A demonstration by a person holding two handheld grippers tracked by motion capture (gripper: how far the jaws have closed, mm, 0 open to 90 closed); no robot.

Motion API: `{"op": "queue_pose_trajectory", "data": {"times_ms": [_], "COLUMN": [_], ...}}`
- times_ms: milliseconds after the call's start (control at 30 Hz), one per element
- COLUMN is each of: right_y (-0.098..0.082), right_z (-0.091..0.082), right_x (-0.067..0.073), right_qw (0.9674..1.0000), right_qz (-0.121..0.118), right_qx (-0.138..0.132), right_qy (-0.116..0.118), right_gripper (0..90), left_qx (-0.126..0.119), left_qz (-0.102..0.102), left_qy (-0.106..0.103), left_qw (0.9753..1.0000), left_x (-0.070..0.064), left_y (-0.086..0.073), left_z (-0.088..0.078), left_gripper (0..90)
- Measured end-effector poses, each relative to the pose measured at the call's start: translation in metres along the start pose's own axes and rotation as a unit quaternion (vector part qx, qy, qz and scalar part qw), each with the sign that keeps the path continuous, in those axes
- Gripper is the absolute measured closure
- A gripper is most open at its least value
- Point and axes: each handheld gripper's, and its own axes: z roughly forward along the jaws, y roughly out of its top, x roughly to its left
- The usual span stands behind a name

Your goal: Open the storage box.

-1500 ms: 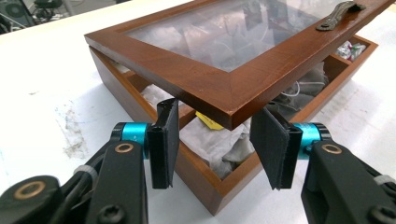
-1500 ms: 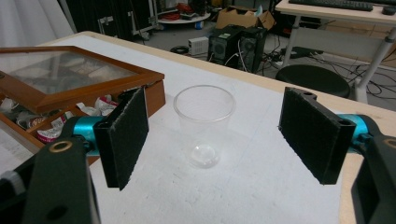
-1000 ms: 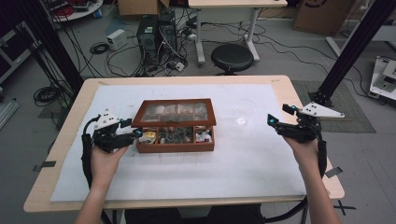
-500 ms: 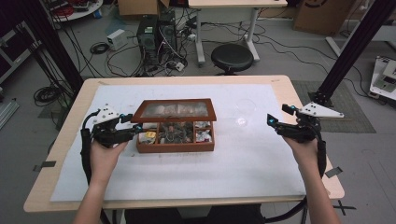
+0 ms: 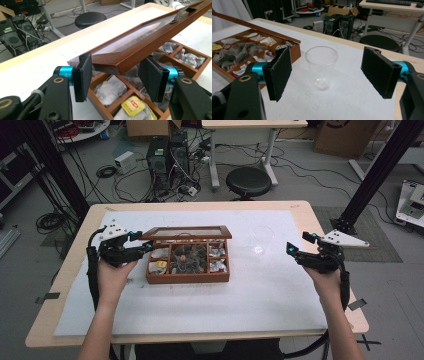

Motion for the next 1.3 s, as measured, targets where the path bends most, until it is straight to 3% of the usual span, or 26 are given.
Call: {"op": "queue_pose_trajectory", "data": {"times_ms": [267,967,1100,1300], "right_y": [0.000,0.001,0.001,-0.001], "right_z": [0.000,-0.002,-0.003,-0.008], "right_x": [-0.001,-0.004,-0.004,-0.005], "right_qw": [1.0000,0.9999,0.9999,0.9999], "right_qz": [0.000,0.005,0.006,0.006], "right_qx": [-0.003,-0.007,-0.009,-0.010], "right_qy": [0.002,0.006,0.007,0.005], "right_gripper": [25.2,25.2,25.2,25.3], "left_qx": [-0.012,-0.010,-0.011,-0.012], "left_qz": [-0.022,-0.015,-0.025,-0.023], "left_qy": [-0.012,-0.009,-0.012,-0.012], "left_qw": [0.9996,0.9998,0.9996,0.9996], "left_x": [0.012,0.031,0.035,0.035], "left_y": [0.011,0.043,0.047,0.051], "left_z": [0.005,0.019,0.023,0.027], "left_gripper": [44.7,44.9,44.7,44.6]}}
